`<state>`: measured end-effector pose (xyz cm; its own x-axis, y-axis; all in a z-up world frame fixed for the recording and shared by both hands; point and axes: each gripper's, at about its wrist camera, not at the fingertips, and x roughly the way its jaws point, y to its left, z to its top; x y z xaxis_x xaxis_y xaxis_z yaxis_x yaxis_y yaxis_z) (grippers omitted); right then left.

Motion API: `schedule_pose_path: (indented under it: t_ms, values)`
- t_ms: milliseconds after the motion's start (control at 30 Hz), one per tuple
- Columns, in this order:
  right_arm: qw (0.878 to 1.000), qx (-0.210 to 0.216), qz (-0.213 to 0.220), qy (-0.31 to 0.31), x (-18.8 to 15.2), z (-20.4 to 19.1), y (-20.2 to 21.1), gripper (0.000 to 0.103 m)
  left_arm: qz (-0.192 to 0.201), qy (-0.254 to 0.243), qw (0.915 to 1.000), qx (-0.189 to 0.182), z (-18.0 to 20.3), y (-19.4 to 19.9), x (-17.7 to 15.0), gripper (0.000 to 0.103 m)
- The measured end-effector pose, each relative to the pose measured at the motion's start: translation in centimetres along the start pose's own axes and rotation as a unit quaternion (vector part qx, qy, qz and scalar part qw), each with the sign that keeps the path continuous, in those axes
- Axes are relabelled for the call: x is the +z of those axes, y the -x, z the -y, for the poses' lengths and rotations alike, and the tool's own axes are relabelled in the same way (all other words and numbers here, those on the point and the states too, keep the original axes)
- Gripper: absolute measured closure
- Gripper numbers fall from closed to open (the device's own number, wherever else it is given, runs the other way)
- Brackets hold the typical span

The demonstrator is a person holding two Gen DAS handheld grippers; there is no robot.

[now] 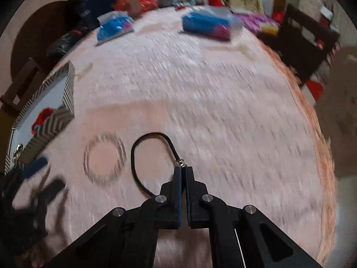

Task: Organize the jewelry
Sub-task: 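Close the left gripper on the clear bead bracelet while the right holds the black hair tie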

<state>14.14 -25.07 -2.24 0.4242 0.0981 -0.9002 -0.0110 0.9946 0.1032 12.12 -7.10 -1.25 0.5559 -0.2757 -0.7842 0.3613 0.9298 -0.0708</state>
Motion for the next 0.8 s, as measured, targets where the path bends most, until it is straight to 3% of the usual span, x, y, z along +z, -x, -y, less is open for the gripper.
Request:
schedule_pose_path:
  t_ms: [200,267,333,367,400,600,800]
  values:
    - [0.998,0.021,0.024,-0.046,-2.3,1.1,1.0,0.1,-0.038,0.001,0.9991,0.016,1.1,-3.5,1.9,0.038]
    - [0.997,0.029,0.028,-0.058,-2.4,1.4,1.2,0.1,-0.033,-0.015,0.999,0.027,1.4,-3.6,1.7,0.041]
    - [0.997,0.033,0.03,-0.061,-2.5,1.2,1.3,0.1,-0.024,-0.02,0.9992,0.023,1.6,-3.3,1.5,0.064]
    - [0.997,0.034,0.031,-0.059,-2.6,1.2,1.3,0.1,-0.024,-0.021,0.9994,0.014,1.6,-3.2,1.4,0.087]
    - [0.997,0.035,0.03,-0.059,-2.5,1.0,1.3,0.1,-0.029,-0.024,0.9992,0.01,1.8,-3.0,1.3,0.094]
    - [0.998,0.03,0.033,-0.041,-2.5,0.0,1.3,0.1,-0.014,-0.014,0.9995,-0.026,1.0,-0.5,-0.5,0.097]
    - [0.996,0.031,0.078,-0.008,-2.9,-1.9,3.0,0.1,0.016,0.006,0.999,-0.041,-0.3,3.1,-1.4,0.097]
